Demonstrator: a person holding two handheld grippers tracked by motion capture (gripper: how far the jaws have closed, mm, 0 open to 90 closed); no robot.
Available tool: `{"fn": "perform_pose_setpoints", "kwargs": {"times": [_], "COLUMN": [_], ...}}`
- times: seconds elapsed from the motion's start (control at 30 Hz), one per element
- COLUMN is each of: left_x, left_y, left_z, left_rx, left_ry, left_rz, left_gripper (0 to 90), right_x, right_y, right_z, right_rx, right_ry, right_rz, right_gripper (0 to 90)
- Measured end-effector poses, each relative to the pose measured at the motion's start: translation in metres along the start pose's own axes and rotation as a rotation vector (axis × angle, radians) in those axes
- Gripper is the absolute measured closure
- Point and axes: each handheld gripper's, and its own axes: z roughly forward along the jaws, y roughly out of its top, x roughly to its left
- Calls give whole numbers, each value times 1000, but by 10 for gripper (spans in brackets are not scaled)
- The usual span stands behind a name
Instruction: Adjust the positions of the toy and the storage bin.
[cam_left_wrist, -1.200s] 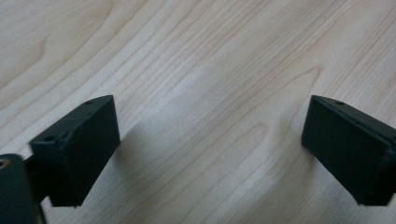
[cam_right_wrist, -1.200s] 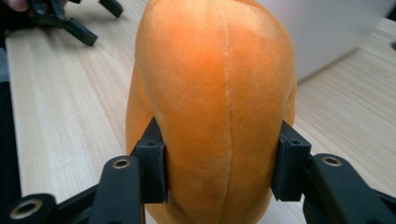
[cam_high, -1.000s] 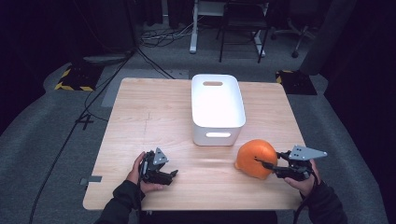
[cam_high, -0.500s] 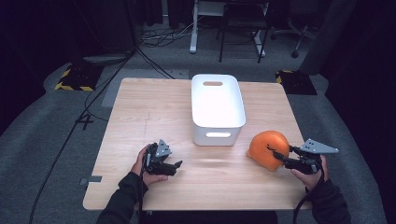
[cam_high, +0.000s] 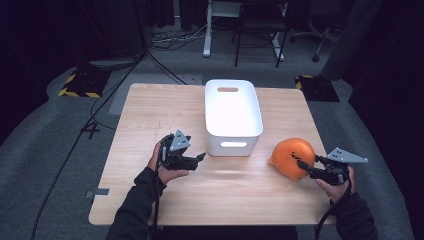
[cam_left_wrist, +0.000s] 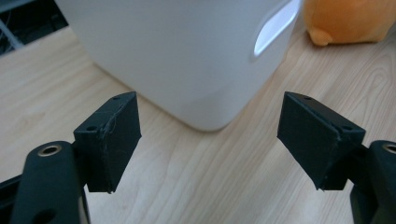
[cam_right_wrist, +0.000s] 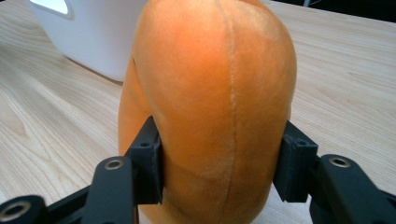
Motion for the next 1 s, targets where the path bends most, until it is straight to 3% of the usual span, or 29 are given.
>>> {"fn": "perform_pose_setpoints", "kwargs": {"times": [0.37, 0.47, 0.63, 0.93, 1.0], "left_x": [-8, -14, -23, -30, -32], "left_y": [38, 48, 60, 75, 78], "left_z": [1, 5, 17, 45, 51], "left_rx": [-62, -69, -50, -40, -25], "left_ry": [-7, -21, -51, -102, -114], "left_rz": [53, 89, 122, 108, 125], "left_gripper": [229, 250, 249, 309, 326], "right_x": [-2, -1, -3, -4, -4], "right_y": [-2, -2, -3, -4, -5], "right_z": [0, 0, 0, 0, 0], "right_rx": [0, -2, -5, -3, -4], "right_ry": [8, 10, 18, 22, 23], "right_rz": [-3, 0, 6, 2, -4], "right_gripper": [459, 457, 454, 444, 442]}}
